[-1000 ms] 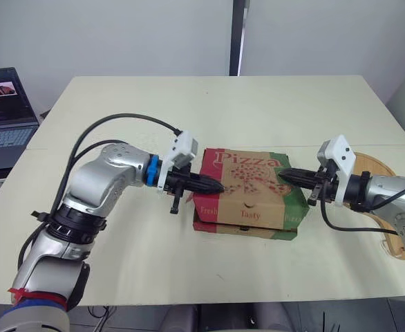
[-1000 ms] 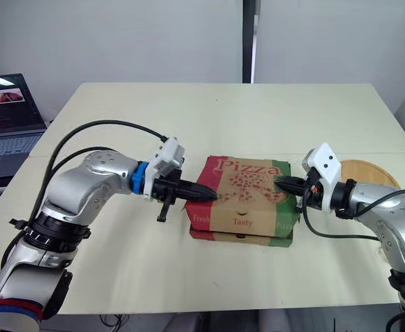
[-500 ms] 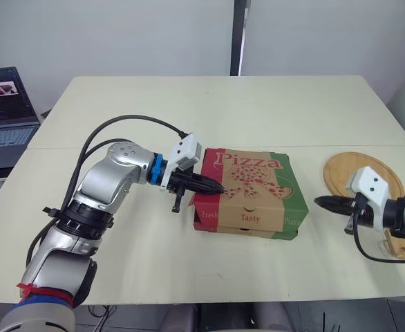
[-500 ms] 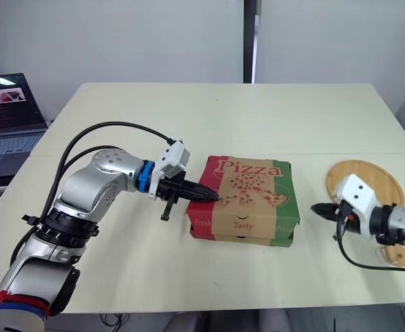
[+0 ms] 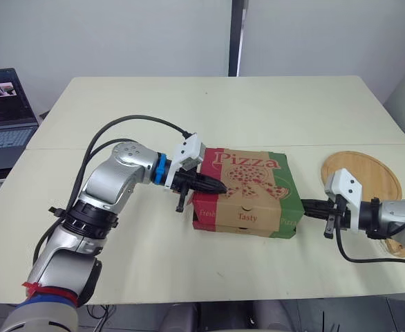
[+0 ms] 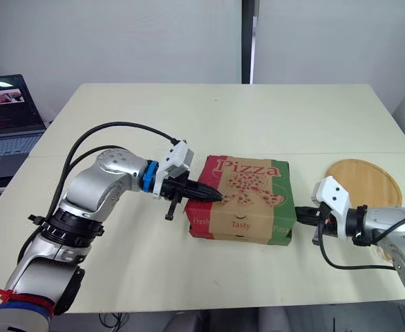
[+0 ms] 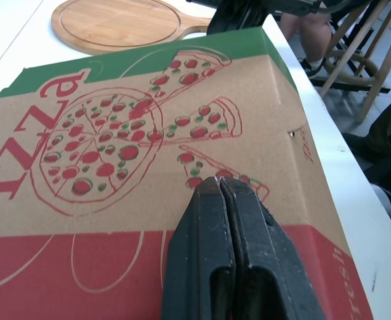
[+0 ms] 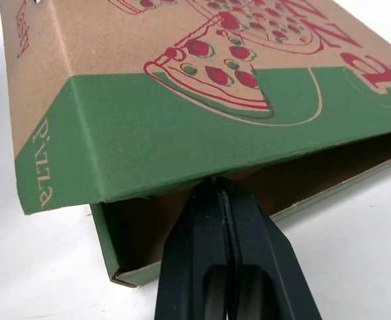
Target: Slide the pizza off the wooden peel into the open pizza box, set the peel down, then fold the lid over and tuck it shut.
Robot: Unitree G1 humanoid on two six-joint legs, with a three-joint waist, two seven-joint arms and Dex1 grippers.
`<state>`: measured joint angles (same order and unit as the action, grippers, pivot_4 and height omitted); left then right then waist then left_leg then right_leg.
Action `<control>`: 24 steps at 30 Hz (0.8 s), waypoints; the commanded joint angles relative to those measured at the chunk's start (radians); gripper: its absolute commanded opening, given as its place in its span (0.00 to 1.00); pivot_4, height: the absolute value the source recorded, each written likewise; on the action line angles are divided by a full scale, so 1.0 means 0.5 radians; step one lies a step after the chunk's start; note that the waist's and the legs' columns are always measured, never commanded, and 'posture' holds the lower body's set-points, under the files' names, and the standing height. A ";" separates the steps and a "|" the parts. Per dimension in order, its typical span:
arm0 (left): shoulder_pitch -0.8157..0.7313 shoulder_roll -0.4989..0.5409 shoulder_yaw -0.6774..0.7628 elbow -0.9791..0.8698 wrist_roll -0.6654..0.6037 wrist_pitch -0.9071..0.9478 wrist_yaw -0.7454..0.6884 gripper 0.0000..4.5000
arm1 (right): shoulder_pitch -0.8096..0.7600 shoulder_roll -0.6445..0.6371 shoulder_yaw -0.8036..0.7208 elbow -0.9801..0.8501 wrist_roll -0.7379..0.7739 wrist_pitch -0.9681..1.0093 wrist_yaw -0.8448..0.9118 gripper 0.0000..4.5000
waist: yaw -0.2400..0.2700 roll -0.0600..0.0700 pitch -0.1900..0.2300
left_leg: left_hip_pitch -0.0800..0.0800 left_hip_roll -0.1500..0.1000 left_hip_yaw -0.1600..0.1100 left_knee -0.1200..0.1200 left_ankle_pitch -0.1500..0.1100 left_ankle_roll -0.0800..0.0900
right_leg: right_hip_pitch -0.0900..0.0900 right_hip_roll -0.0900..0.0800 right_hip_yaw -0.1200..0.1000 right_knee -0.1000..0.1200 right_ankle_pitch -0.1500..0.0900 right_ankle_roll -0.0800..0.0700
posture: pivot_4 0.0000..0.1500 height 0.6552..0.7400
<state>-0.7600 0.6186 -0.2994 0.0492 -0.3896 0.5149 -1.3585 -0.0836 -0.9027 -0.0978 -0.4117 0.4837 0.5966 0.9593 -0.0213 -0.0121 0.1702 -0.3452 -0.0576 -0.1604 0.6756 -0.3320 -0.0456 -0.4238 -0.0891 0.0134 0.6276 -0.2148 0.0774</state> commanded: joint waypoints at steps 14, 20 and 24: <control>-0.029 -0.033 0.032 0.024 0.089 -0.064 0.022 0.00 | 0.148 -0.228 -0.587 -0.277 0.250 0.239 0.026 0.37 | 0.008 0.000 0.000 | 0.000 0.000 0.000 0.002 0.000 0.001 | 0.001 0.000 0.000 0.001 0.001 0.001 | 1.00 1.00; -0.035 -0.037 0.026 0.025 0.090 -0.067 0.016 0.00 | 0.086 -0.217 -0.376 -0.567 0.284 0.289 -0.075 0.84 | 0.008 0.000 0.000 | 0.000 0.000 0.000 0.002 0.000 0.001 | 0.002 0.000 0.000 0.001 0.001 0.001 | 1.00 1.00; -0.039 -0.044 0.024 0.016 0.086 -0.065 0.011 0.00 | 0.024 -0.185 -0.115 -0.632 0.128 0.211 -0.166 0.99 | 0.008 0.000 0.000 | 0.000 0.000 0.000 0.003 0.000 0.001 | 0.002 0.000 0.000 0.001 0.000 0.001 | 1.00 1.00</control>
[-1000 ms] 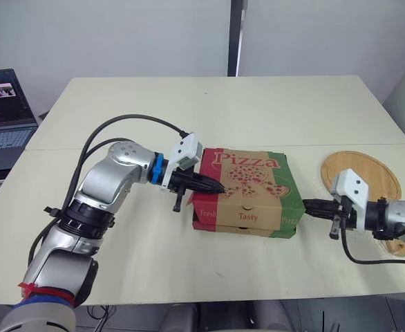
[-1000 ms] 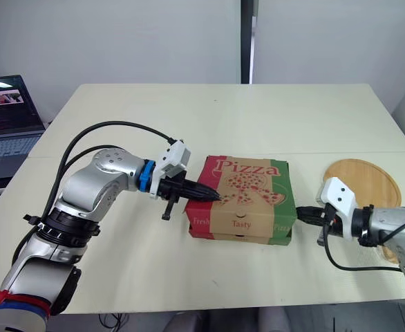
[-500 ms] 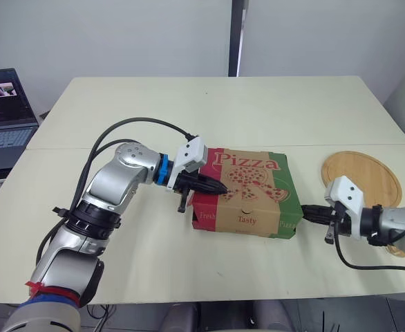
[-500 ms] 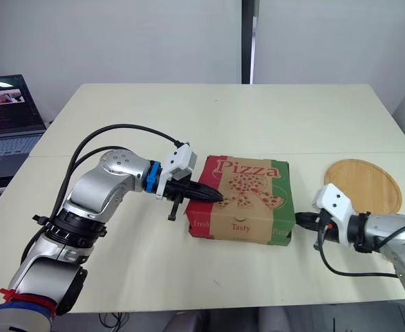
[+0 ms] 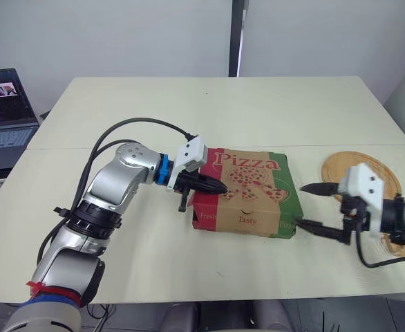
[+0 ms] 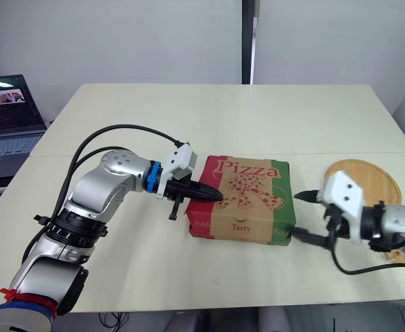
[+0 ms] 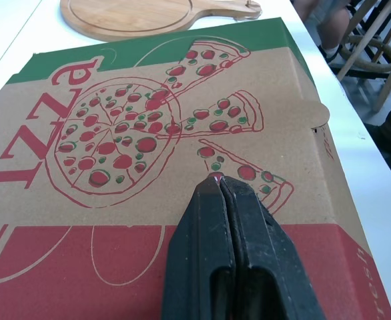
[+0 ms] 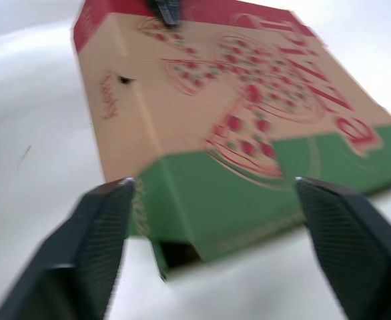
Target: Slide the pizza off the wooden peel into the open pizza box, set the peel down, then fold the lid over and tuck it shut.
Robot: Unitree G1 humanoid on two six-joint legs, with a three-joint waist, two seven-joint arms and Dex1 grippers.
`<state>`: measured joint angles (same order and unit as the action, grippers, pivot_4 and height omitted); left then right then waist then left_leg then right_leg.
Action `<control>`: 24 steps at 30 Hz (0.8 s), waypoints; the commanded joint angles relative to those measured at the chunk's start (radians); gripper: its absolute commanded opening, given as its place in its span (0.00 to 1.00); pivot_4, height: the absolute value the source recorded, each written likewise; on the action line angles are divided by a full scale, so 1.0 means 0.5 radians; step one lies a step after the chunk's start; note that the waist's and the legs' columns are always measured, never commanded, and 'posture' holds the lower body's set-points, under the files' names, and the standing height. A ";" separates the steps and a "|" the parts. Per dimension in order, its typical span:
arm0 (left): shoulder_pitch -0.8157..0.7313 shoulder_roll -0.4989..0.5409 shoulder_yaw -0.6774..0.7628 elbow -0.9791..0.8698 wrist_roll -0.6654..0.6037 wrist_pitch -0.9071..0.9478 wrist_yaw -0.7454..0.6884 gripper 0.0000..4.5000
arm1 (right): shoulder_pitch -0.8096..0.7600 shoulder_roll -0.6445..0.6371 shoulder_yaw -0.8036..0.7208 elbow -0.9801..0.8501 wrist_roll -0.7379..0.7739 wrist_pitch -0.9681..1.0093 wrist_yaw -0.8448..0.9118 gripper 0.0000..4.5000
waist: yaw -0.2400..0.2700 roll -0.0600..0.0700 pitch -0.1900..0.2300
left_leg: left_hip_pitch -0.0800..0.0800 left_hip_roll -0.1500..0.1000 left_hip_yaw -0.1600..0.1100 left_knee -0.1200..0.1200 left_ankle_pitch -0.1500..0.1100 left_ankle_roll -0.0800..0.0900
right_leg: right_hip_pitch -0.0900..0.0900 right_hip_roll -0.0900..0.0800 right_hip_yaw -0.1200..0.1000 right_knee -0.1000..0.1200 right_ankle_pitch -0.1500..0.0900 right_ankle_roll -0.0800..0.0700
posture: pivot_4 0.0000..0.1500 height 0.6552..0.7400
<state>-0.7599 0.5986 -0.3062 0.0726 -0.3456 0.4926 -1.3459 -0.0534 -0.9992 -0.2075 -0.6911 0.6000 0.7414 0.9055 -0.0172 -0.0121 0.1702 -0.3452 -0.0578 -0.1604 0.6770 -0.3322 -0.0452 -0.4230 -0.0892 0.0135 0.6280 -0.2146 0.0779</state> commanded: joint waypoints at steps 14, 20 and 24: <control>-0.029 0.022 -0.026 -0.148 0.063 -0.089 -0.077 0.00 | -0.145 0.081 0.329 0.096 -0.405 -0.259 -0.132 0.99 | 0.001 0.000 0.000 | 0.000 0.000 0.000 0.001 0.000 0.000 | 0.000 0.000 0.000 0.000 0.000 0.000 | 1.00 1.00; 0.007 0.028 -0.074 -0.178 0.145 -0.145 -0.089 0.00 | -0.085 0.133 0.405 0.112 -0.520 -0.321 -0.190 0.99 | 0.001 0.000 0.000 | 0.000 0.000 0.000 0.001 0.000 0.000 | 0.000 0.000 0.000 0.000 0.000 0.000 | 1.00 1.00; 0.034 0.043 -0.103 -0.161 0.208 -0.201 -0.096 0.00 | -0.039 0.165 0.447 0.103 -0.588 -0.360 -0.205 0.99 | 0.001 0.000 0.000 | 0.000 0.000 0.000 0.001 0.000 0.000 | 0.000 0.000 0.000 0.001 0.000 0.000 | 1.00 1.00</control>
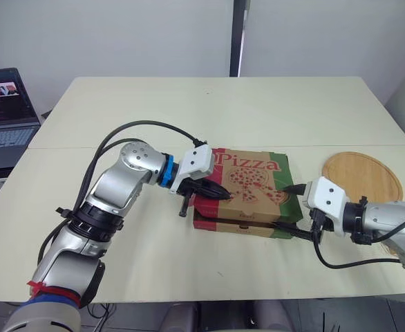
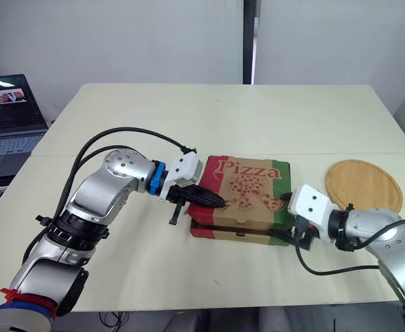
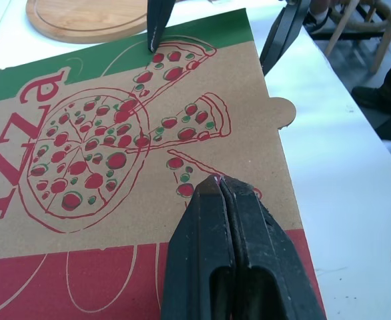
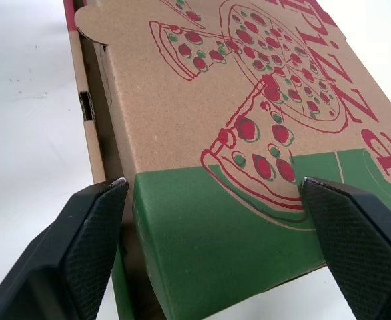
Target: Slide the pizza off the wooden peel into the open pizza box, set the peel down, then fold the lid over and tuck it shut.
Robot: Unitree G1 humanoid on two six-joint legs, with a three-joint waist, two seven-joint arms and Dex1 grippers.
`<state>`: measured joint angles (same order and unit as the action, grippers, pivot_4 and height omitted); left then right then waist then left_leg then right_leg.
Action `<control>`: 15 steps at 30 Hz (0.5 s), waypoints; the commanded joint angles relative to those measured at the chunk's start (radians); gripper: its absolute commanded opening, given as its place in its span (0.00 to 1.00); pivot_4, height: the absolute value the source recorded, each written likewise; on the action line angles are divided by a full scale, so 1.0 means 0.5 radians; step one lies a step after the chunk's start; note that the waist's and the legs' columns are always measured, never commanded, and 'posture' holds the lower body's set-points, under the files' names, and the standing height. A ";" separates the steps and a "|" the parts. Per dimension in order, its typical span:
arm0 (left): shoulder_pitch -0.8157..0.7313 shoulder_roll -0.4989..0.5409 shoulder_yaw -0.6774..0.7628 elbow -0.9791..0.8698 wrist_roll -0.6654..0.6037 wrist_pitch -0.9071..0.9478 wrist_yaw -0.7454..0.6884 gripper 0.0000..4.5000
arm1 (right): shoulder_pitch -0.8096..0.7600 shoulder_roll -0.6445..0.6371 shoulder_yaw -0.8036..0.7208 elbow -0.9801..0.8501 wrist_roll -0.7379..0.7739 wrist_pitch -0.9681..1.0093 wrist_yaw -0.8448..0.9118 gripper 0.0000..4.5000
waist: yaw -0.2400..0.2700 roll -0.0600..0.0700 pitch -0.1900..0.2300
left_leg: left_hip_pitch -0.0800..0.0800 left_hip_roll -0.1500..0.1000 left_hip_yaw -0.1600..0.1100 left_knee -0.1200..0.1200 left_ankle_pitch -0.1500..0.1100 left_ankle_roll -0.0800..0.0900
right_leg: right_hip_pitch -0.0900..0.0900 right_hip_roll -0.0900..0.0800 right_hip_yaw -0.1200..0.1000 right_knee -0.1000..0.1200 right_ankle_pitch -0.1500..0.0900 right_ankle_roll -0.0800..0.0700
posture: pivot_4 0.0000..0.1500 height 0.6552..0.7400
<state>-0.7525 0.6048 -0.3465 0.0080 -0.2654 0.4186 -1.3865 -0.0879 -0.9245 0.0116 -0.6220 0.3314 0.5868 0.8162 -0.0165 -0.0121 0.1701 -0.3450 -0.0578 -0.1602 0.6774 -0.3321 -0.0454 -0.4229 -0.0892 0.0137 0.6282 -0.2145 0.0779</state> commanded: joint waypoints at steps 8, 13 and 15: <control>0.051 0.027 -0.018 -0.015 0.092 -0.088 -0.008 0.00 | 0.141 0.034 -0.143 -0.074 0.027 -0.100 0.036 0.99 | 0.000 0.000 0.000 | 0.000 0.000 0.000 0.000 0.000 0.000 | 0.000 0.000 0.000 0.000 0.000 0.000 | 1.00 1.00; 0.048 0.014 -0.011 -0.004 0.099 -0.098 0.002 0.00 | 0.049 0.113 -0.329 -0.121 0.409 0.111 0.060 0.99 | -0.001 0.000 0.000 | 0.002 0.000 0.000 0.000 0.000 0.000 | 0.002 0.000 0.000 0.001 0.000 0.000 | 1.00 1.00; 0.048 0.008 -0.007 -0.004 0.099 -0.100 0.009 0.00 | -0.030 0.156 -0.287 -0.110 0.443 0.157 0.014 0.99 | -0.004 0.000 0.000 | 0.002 0.001 0.000 0.000 0.000 0.000 | 0.003 0.001 0.000 0.001 0.000 0.000 | 1.00 1.00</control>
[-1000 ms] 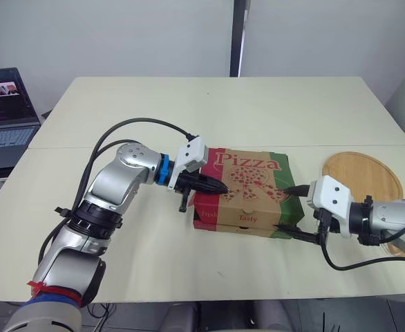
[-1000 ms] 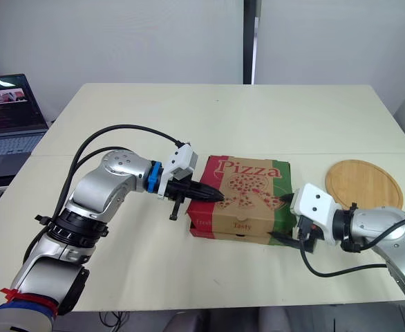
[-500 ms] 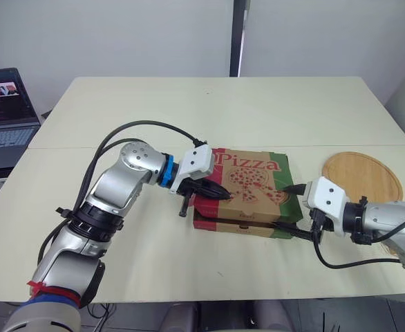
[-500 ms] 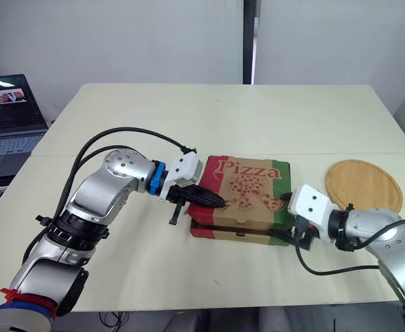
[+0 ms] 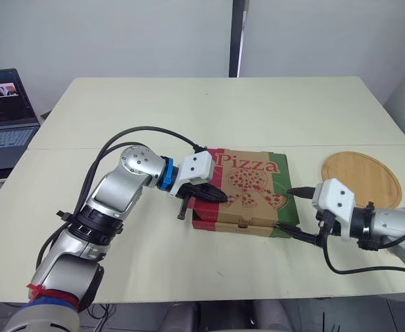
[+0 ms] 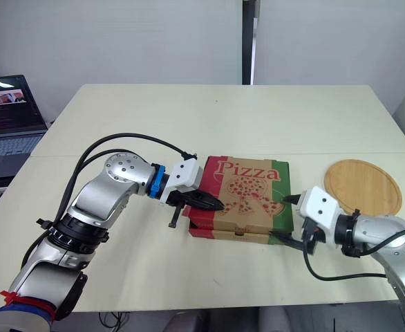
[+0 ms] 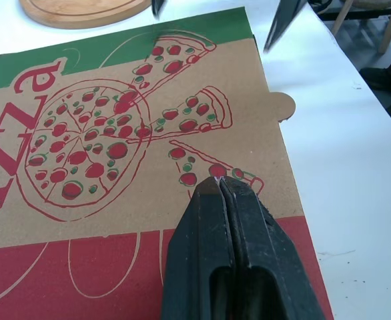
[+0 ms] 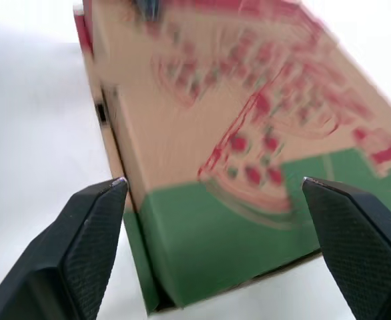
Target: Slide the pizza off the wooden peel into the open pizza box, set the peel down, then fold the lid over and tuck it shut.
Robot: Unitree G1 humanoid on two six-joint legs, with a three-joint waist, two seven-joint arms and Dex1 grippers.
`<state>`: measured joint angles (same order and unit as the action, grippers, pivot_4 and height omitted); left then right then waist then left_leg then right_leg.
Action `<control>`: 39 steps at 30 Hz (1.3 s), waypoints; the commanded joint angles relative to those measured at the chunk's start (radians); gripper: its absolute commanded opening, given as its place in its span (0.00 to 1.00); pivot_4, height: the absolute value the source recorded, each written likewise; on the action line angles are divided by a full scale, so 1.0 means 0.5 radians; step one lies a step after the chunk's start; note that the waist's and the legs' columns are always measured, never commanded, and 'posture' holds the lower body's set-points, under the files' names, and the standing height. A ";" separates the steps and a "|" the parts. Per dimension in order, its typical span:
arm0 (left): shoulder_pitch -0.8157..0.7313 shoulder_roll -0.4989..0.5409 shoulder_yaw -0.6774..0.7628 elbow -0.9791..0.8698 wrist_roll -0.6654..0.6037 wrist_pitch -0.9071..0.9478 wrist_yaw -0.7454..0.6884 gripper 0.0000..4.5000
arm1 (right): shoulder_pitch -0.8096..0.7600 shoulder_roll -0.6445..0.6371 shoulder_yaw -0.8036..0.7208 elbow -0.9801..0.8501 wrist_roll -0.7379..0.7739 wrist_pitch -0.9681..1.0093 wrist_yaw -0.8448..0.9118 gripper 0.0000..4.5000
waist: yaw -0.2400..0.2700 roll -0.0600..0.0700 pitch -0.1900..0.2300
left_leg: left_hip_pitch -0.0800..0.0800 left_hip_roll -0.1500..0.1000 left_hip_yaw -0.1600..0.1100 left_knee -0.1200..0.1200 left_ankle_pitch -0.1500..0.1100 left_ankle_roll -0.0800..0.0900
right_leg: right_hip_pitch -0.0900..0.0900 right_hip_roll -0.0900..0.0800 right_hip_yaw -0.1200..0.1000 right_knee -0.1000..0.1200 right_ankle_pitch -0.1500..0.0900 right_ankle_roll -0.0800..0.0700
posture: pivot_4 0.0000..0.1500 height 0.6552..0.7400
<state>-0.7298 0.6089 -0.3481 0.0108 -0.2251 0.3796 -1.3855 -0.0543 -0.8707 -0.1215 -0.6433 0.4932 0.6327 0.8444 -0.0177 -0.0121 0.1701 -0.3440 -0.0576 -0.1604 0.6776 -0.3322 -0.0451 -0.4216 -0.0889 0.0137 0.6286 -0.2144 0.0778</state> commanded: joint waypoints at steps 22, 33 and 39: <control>0.025 0.536 0.270 0.276 0.034 -0.208 -0.182 0.00 | -0.654 0.384 0.715 0.211 -0.375 0.031 -0.172 0.02 | -0.024 0.001 -0.001 | -0.002 -0.001 -0.001 0.000 0.000 0.000 | -0.006 0.001 0.000 0.002 0.000 0.000 | 1.00 1.00; 0.164 0.351 0.192 0.044 0.020 -0.128 -0.086 0.00 | -0.663 0.403 0.723 0.214 -0.397 0.035 -0.130 0.02 | -0.022 0.001 -0.001 | -0.003 0.000 -0.002 0.001 0.000 0.000 | -0.005 0.001 -0.001 0.003 0.000 0.000 | 1.00 1.00; 0.166 0.316 0.202 0.002 -0.007 -0.085 -0.073 0.00 | -0.658 0.416 0.737 0.224 -0.410 0.030 -0.133 0.02 | -0.020 0.001 -0.001 | -0.003 -0.001 -0.002 0.001 0.000 0.000 | -0.005 0.001 -0.001 0.003 0.000 -0.001 | 1.00 1.00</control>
<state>-0.6412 0.7766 -0.2537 0.0453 -0.2173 0.3400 -1.4277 -0.3737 -0.6658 0.2411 -0.5207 0.2938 0.6618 0.7696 -0.0280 -0.0115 0.1698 -0.3454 -0.0579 -0.1611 0.6779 -0.3322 -0.0451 -0.4243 -0.0885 0.0134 0.6301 -0.2142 0.0775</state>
